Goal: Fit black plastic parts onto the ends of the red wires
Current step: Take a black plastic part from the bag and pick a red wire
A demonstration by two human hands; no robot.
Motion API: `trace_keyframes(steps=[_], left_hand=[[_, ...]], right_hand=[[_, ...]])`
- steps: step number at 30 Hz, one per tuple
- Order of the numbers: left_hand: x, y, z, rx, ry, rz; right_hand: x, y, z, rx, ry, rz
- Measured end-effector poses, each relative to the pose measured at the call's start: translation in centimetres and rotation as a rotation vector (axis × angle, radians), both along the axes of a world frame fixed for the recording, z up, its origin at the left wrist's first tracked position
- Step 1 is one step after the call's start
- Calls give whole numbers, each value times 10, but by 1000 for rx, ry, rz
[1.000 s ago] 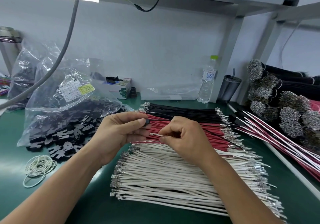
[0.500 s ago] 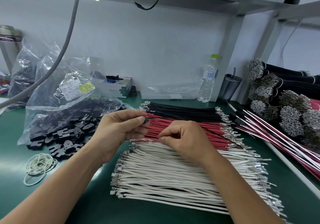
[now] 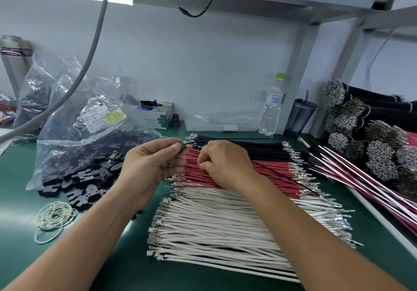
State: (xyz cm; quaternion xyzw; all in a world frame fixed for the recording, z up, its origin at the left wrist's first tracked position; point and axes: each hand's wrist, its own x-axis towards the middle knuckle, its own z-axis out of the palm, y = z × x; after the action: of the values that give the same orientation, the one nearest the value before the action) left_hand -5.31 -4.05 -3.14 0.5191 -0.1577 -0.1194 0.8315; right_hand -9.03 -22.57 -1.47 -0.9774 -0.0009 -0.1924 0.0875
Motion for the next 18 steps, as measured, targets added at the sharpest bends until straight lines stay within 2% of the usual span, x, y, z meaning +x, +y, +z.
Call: trace_keyframes(steps=[9, 18], left_hand=[[2, 4, 4, -81, 26, 42], [-4, 2, 5, 19, 23, -72]], right_hand=[[-29, -19, 10, 218, -53, 116], [-58, -17, -4, 450, -278, 169]])
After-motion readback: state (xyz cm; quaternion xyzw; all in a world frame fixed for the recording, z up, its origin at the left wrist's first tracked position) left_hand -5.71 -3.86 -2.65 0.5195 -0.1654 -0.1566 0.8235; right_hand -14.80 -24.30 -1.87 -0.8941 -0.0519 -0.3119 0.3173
